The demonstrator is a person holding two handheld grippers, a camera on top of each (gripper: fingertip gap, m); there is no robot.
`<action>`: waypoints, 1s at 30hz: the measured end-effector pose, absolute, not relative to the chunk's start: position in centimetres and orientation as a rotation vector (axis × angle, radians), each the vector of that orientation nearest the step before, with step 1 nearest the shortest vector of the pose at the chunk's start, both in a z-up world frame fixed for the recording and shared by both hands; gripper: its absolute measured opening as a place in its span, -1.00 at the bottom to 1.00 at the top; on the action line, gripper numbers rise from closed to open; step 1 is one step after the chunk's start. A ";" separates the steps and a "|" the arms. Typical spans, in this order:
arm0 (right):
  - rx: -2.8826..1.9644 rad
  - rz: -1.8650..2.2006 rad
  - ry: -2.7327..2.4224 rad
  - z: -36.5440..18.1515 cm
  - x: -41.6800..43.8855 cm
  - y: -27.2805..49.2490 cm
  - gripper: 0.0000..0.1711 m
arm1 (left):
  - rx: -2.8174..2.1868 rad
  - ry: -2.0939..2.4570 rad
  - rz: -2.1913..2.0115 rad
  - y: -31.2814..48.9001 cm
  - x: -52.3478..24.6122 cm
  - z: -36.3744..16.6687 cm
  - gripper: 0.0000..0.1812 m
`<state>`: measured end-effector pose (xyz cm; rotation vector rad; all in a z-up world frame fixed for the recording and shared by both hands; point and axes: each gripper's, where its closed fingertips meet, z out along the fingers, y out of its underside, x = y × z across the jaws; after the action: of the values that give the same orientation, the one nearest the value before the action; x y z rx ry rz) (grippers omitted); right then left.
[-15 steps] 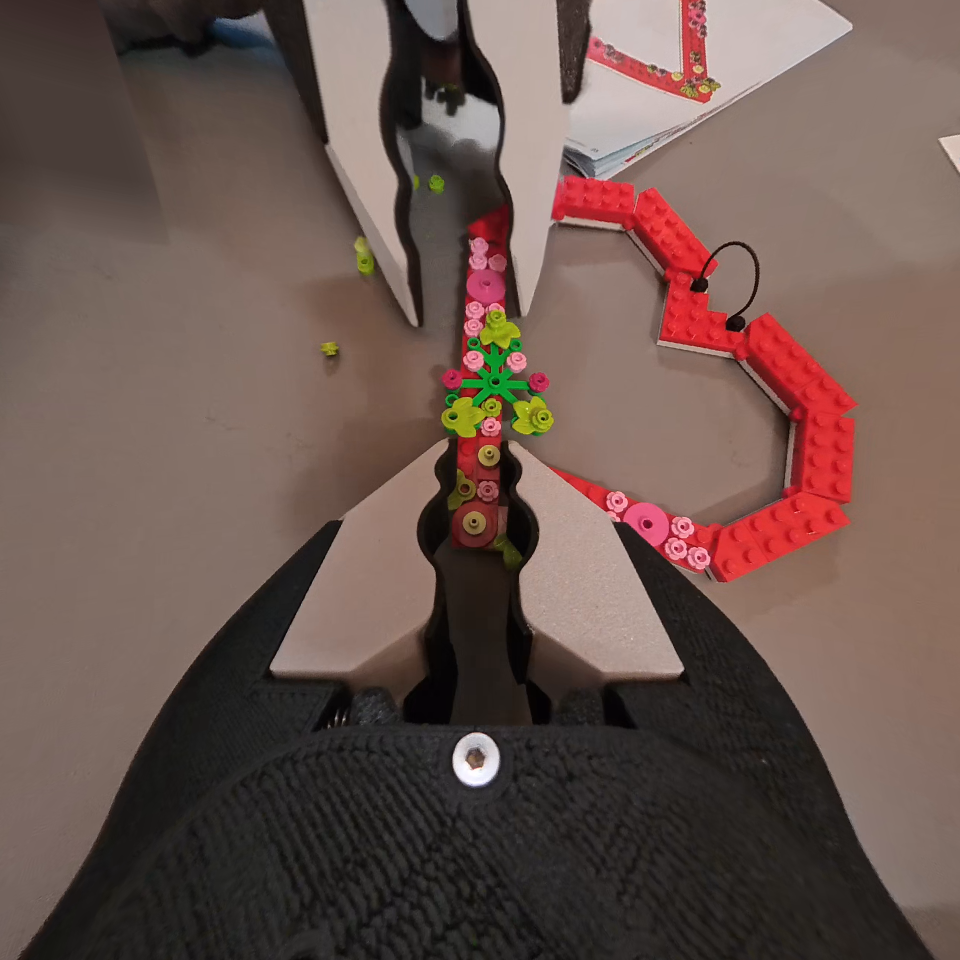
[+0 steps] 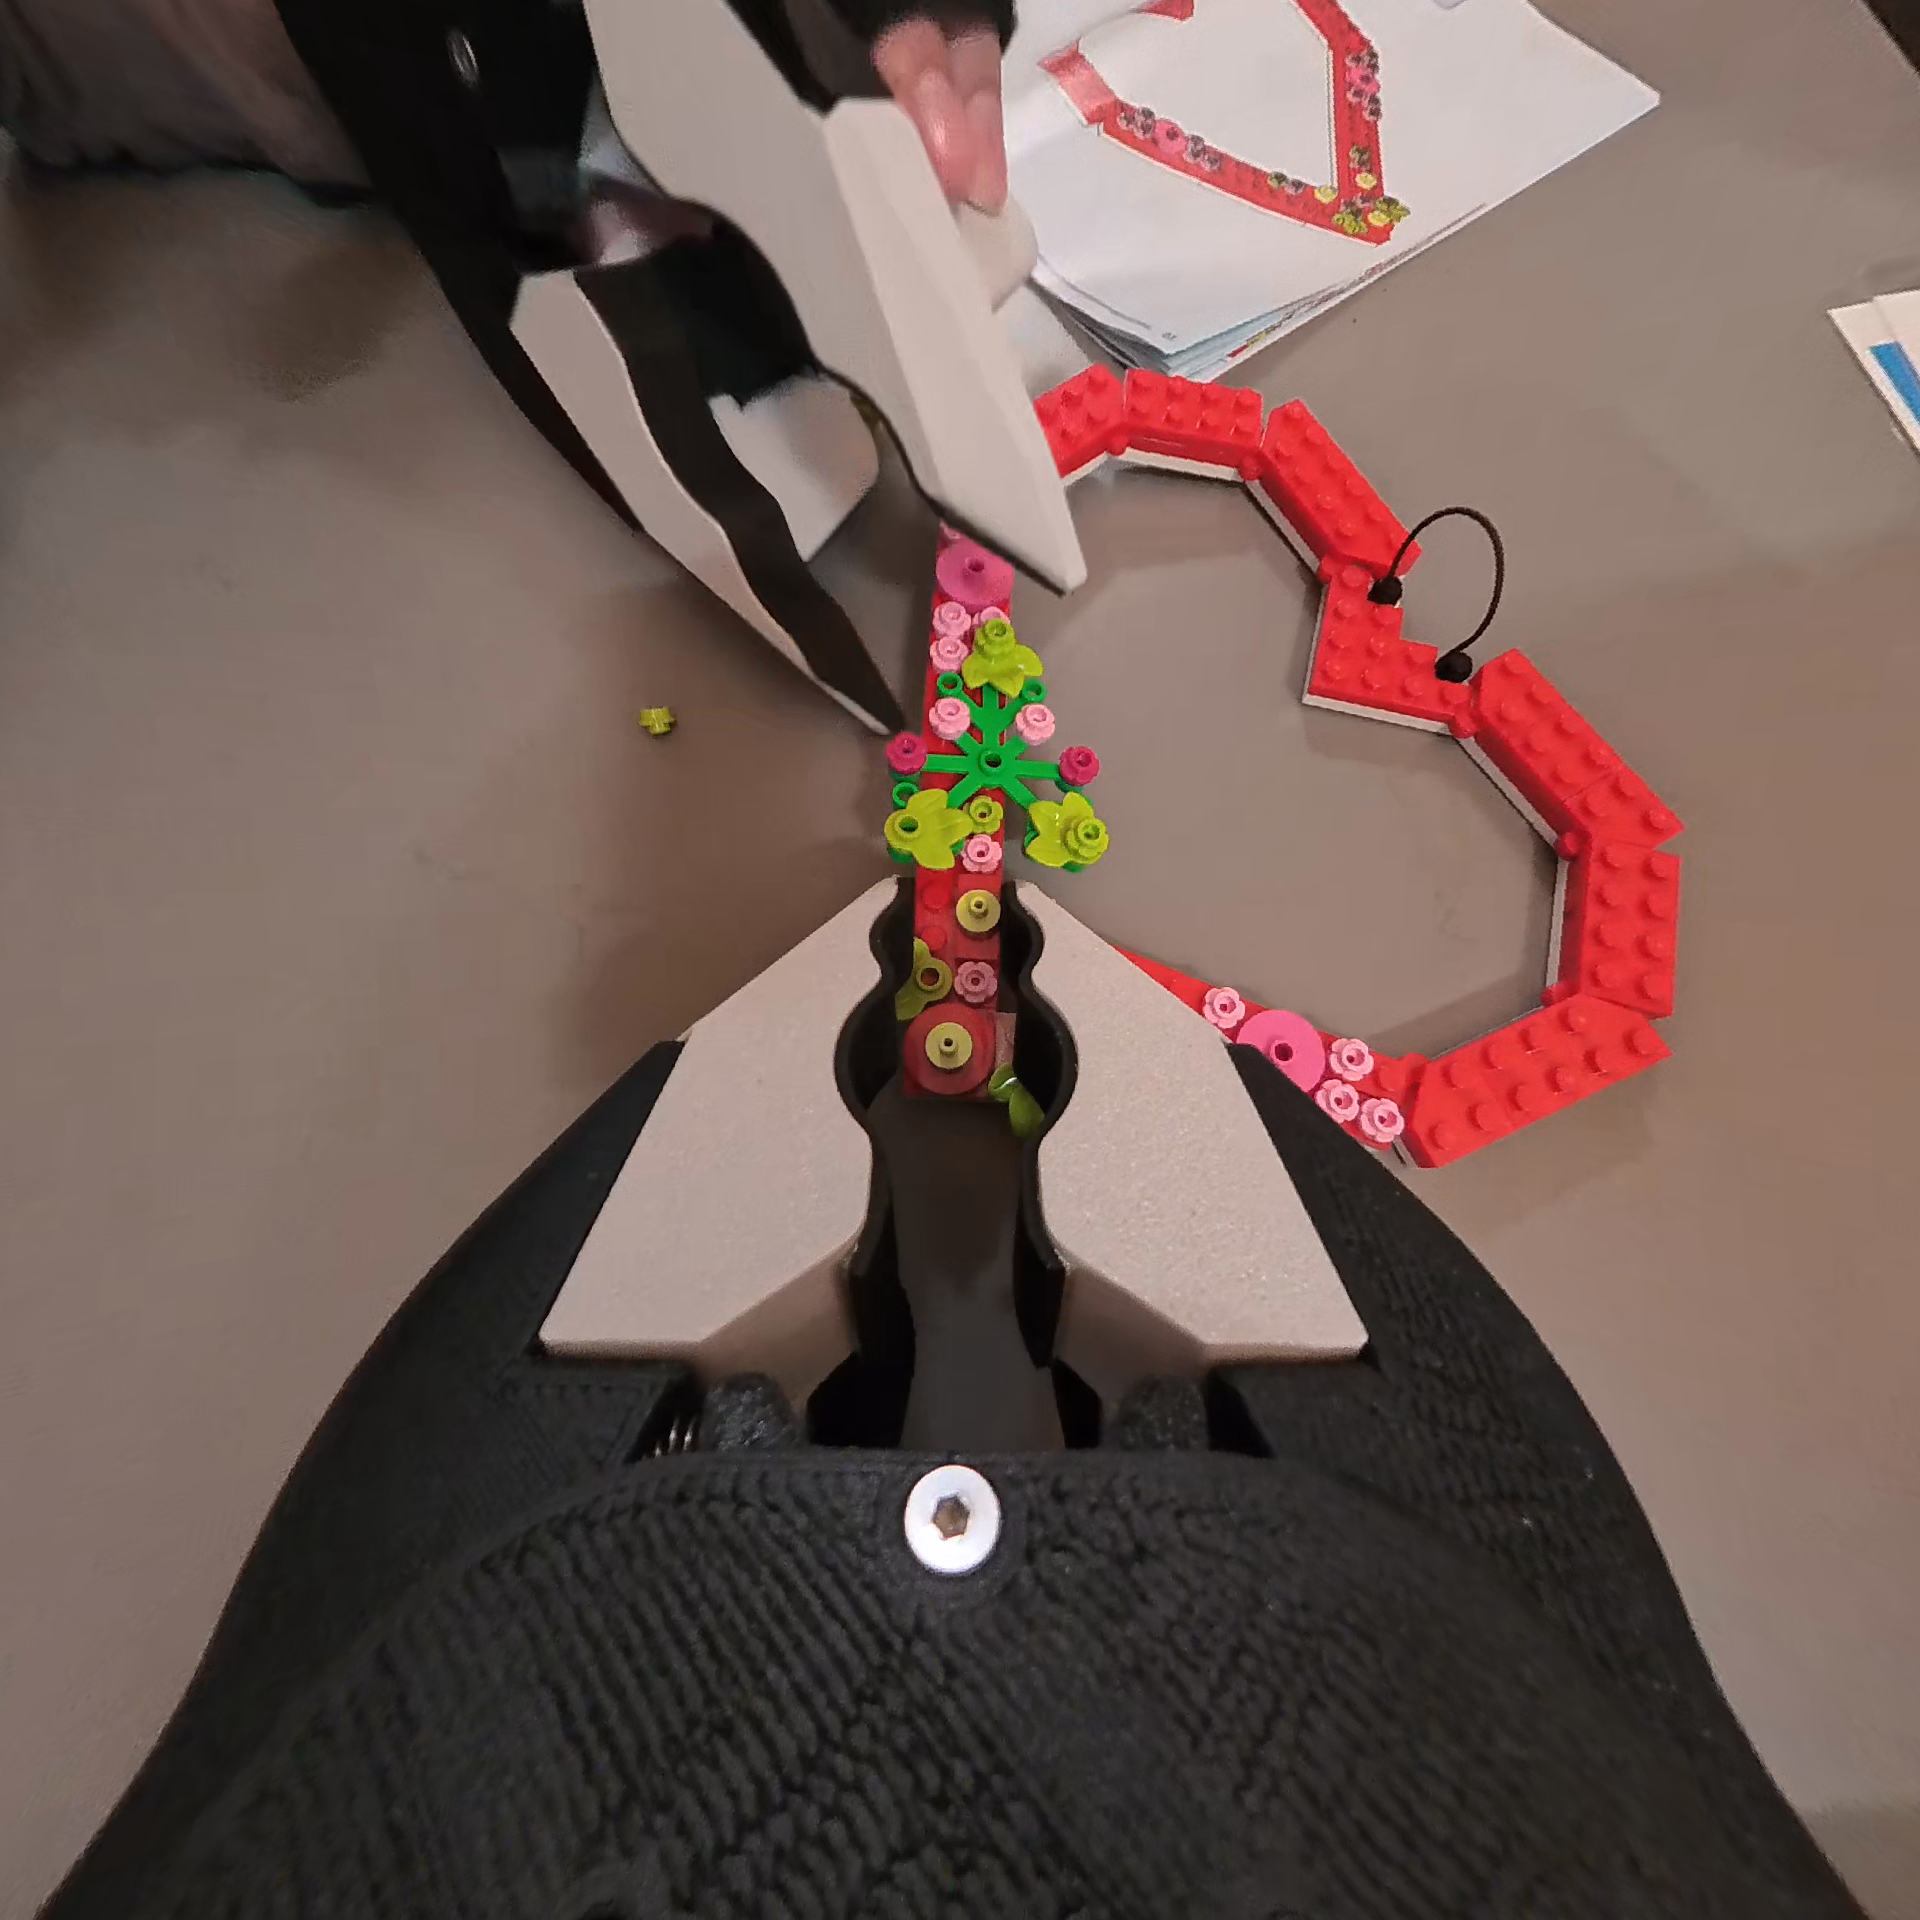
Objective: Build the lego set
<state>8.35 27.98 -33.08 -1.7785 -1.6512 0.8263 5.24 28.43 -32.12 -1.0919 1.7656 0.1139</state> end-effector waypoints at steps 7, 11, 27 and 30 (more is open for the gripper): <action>-1.776 0.831 -1.646 -32.9 8.3 28.0 -0.82 | -1.006 1.758 0.181 29.4 5.6 -32.2 -0.49; -1.771 0.831 -1.638 -32.7 8.2 28.1 -0.82 | -0.996 1.751 0.172 29.4 5.6 -32.3 -0.51; -1.771 0.830 -1.642 -32.8 7.8 27.9 -0.82 | -0.879 1.759 0.335 29.7 5.8 -32.9 -0.78; -1.781 0.839 -1.638 -32.9 7.9 27.9 -0.82 | -0.851 1.753 0.361 29.7 5.9 -33.0 -0.79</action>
<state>7.86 27.89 -32.91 -1.7812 -1.6380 0.8391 5.91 29.72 -32.95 -0.8507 1.7526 0.3607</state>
